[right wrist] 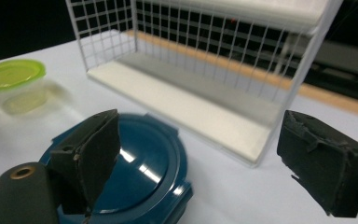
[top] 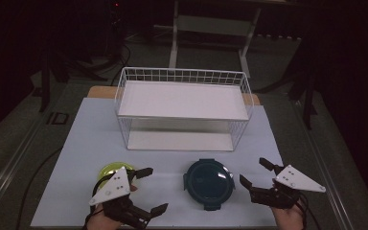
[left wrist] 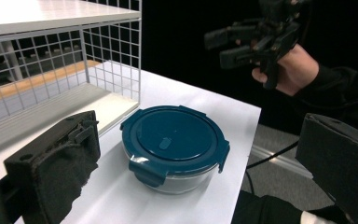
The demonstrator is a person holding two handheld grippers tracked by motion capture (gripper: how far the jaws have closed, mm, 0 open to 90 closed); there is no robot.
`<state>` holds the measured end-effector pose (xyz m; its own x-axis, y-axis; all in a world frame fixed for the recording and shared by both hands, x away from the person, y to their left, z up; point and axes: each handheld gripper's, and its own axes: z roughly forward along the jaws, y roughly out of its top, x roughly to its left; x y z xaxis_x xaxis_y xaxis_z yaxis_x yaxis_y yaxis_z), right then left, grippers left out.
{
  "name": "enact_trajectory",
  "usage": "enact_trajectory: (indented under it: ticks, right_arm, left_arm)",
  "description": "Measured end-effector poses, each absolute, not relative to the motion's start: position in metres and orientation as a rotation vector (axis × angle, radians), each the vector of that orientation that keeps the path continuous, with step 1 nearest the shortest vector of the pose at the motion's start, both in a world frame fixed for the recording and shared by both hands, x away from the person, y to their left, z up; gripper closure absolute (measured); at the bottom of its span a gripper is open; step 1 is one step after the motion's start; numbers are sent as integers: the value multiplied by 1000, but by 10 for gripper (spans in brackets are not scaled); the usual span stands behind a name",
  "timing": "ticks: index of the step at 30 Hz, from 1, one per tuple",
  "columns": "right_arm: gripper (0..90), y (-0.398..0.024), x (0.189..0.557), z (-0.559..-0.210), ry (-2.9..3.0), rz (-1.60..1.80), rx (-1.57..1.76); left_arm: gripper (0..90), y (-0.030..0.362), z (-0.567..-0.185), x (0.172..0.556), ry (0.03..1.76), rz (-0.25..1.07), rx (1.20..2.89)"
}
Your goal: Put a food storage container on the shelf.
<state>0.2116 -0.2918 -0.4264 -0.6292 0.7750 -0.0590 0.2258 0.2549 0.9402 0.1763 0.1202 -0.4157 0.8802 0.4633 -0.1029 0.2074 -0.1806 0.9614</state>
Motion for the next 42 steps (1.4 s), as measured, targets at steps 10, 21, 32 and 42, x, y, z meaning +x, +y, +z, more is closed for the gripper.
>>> enact_trajectory:
  ticks: [10,21,32,42]
  right_arm:
    - [205,-292,201,-415,1936,1390,825]
    - [211,-281,210,-428,2069,1376,831]
    - [133,-275,213,-435,2138,1378,822]
    - [98,-274,220,-450,2171,1357,962]
  left_arm:
    - [0,87,-412,198,562,204,1784]
    - [0,63,-451,230,742,41,1851]
    - [0,48,-476,256,891,-123,1801]
    - [0,51,-495,266,1029,-190,1827]
